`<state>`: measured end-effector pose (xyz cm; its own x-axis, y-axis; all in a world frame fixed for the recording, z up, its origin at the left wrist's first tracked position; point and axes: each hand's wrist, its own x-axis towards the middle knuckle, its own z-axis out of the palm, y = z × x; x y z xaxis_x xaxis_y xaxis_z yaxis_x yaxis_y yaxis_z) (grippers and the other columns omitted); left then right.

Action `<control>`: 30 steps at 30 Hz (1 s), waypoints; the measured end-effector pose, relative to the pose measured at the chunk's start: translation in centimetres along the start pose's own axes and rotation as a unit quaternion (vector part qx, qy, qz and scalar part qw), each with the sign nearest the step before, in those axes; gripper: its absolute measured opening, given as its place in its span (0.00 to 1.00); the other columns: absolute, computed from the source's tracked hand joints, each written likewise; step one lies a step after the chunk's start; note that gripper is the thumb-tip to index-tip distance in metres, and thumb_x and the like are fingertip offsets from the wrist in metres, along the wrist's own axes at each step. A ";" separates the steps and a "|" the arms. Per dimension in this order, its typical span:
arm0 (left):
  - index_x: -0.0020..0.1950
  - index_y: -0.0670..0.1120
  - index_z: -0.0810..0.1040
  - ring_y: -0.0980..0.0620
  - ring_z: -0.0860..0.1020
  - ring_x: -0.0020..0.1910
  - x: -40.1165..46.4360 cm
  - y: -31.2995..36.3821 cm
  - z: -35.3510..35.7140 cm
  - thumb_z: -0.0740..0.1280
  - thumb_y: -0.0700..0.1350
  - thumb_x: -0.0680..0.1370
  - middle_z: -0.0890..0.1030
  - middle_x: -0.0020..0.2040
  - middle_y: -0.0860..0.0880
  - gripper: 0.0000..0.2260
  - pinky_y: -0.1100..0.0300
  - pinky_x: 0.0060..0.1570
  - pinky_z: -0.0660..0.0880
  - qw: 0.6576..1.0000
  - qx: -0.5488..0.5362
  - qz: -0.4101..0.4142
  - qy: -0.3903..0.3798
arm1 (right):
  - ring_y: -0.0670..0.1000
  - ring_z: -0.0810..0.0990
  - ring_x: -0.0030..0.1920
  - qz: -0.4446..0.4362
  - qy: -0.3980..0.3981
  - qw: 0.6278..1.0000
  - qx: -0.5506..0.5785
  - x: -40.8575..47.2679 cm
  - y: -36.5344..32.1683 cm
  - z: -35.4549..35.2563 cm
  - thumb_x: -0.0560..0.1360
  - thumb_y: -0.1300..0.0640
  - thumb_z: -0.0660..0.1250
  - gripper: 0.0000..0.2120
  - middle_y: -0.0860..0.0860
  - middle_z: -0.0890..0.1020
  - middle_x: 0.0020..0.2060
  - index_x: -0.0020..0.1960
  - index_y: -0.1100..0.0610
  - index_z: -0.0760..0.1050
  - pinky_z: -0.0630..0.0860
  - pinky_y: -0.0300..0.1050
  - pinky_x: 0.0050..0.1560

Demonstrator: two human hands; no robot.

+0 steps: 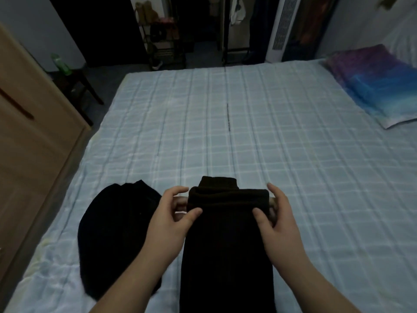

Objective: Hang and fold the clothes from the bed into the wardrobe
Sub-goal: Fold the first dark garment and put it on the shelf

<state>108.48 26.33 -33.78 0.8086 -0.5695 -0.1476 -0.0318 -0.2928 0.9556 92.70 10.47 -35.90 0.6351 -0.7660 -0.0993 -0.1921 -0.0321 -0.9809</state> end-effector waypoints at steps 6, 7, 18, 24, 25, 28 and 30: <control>0.52 0.51 0.70 0.51 0.82 0.46 10.7 -10.6 4.1 0.74 0.45 0.75 0.82 0.46 0.48 0.14 0.54 0.49 0.80 0.995 0.033 -0.067 0.068 | 0.42 0.81 0.53 0.040 0.008 0.999 -0.033 9.7 10.0 3.9 0.77 0.61 0.70 0.23 0.45 0.80 0.52 0.62 0.41 0.64 0.78 0.42 0.54; 0.50 0.50 0.70 0.49 0.82 0.45 12.3 -12.2 4.7 0.74 0.46 0.75 0.82 0.45 0.47 0.13 0.52 0.48 0.80 0.994 0.041 -0.072 0.076 | 0.41 0.80 0.51 0.044 0.012 0.998 -0.048 11.3 11.5 4.6 0.77 0.59 0.70 0.21 0.44 0.80 0.52 0.58 0.39 0.64 0.78 0.41 0.52; 0.44 0.45 0.67 0.52 0.71 0.31 23.8 -23.2 10.0 0.68 0.51 0.79 0.74 0.33 0.47 0.14 0.59 0.30 0.67 0.972 0.219 -0.046 0.072 | 0.48 0.76 0.44 0.019 0.087 0.954 -0.286 21.6 25.1 9.2 0.79 0.48 0.65 0.11 0.50 0.75 0.47 0.57 0.51 0.68 0.75 0.45 0.43; 0.51 0.47 0.71 0.50 0.75 0.44 22.7 -23.6 10.5 0.66 0.50 0.80 0.77 0.48 0.47 0.08 0.59 0.40 0.69 0.955 0.284 -0.015 0.078 | 0.54 0.76 0.56 0.008 0.069 0.951 -0.301 21.0 26.0 9.1 0.80 0.49 0.63 0.15 0.53 0.76 0.56 0.63 0.55 0.71 0.74 0.51 0.56; 0.59 0.46 0.72 0.50 0.75 0.53 21.3 -23.0 10.4 0.66 0.48 0.80 0.75 0.58 0.45 0.11 0.59 0.49 0.71 0.955 0.288 -0.010 0.077 | 0.55 0.75 0.60 0.013 0.055 0.955 -0.292 20.4 25.3 8.7 0.81 0.50 0.62 0.16 0.54 0.75 0.61 0.66 0.56 0.71 0.72 0.47 0.61; 0.75 0.45 0.64 0.47 0.59 0.76 14.4 -22.0 9.7 0.64 0.44 0.80 0.60 0.77 0.43 0.23 0.54 0.73 0.58 0.939 0.334 0.079 0.026 | 0.50 0.64 0.74 -0.013 0.008 0.957 -0.291 15.5 23.1 6.7 0.83 0.53 0.57 0.22 0.52 0.68 0.73 0.75 0.56 0.64 0.58 0.40 0.72; 0.77 0.49 0.62 0.46 0.52 0.79 8.6 -22.2 9.5 0.61 0.48 0.79 0.56 0.80 0.45 0.26 0.50 0.76 0.54 0.908 0.393 0.143 -0.038 | 0.46 0.58 0.77 -0.044 -0.030 0.948 -0.314 10.5 22.1 5.6 0.82 0.49 0.54 0.25 0.48 0.63 0.77 0.78 0.52 0.61 0.54 0.43 0.76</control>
<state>110.60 20.65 -58.67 0.6592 -0.7513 0.0328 -0.6676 -0.5645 0.4855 99.29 5.35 -59.58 0.7064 -0.7061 -0.0496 -0.5326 -0.4841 -0.6942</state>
